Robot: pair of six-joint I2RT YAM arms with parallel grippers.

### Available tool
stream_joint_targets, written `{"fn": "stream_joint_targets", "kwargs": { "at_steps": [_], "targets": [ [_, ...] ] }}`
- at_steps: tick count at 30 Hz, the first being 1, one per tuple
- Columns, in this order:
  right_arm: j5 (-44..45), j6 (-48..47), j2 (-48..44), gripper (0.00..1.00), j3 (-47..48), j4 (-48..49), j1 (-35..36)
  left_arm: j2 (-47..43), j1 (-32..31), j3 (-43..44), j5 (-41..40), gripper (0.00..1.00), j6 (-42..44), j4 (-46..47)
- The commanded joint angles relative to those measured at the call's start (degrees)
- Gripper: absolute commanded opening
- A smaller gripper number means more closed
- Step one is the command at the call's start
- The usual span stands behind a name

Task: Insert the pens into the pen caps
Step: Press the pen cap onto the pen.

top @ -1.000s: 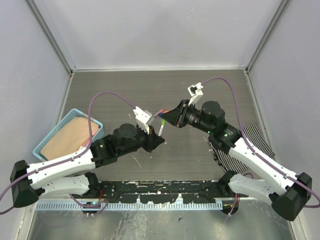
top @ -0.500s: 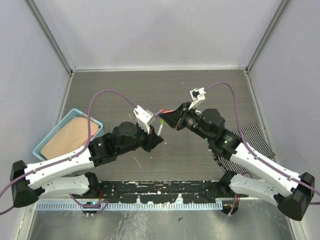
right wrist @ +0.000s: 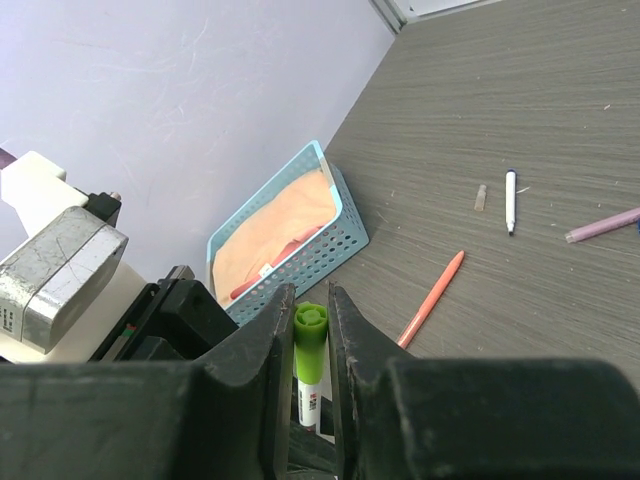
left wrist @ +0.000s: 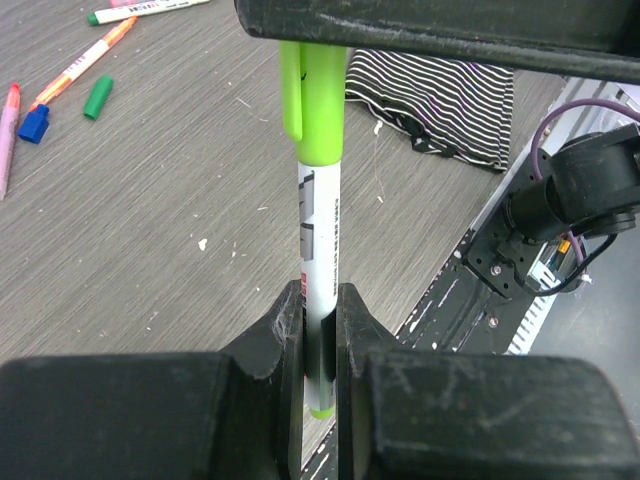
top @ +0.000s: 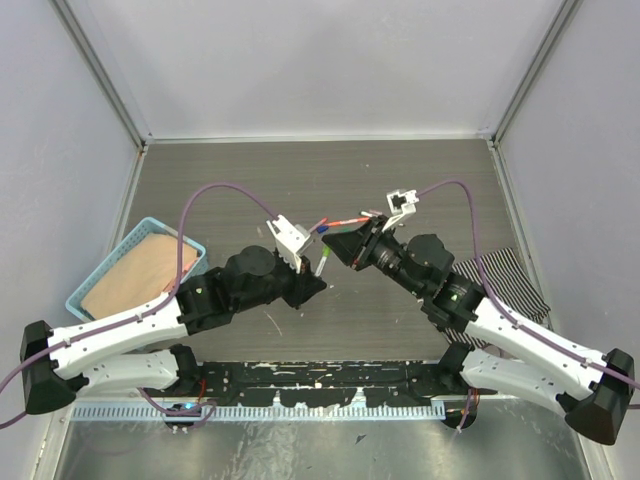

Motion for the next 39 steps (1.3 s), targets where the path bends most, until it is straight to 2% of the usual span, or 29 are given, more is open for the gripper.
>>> {"fn": "stream_joint_targets", "kwargs": {
  "at_steps": [1,14,21,27,32,39],
  "targets": [
    [-8.7,0.9,1.0,0.01,-4.4,-14.6,4.0,-2.9,0.9,6.7,-3.5,0.00,1.2,21.0],
    [1.9,-3.3,0.5,0.01,6.0,-18.3,4.0,-3.6,0.9,3.5,-2.3,0.00,0.3,18.0],
    [6.4,-1.5,-1.6,0.15,7.3,-14.0,4.0,-4.3,0.9,0.8,-0.6,0.00,-0.9,17.2],
    [11.2,-3.2,-4.5,0.31,8.5,-15.9,4.0,-3.8,0.9,0.5,-2.4,0.00,-1.5,13.6],
    [10.8,-4.0,-6.6,0.44,7.7,-17.0,4.0,-3.7,0.9,-1.0,-2.8,0.00,-1.7,12.8],
    [14.5,-5.4,-8.9,0.53,6.6,-22.2,4.0,-4.6,0.9,-2.7,-1.9,0.00,-0.6,10.2]
  ]
}}
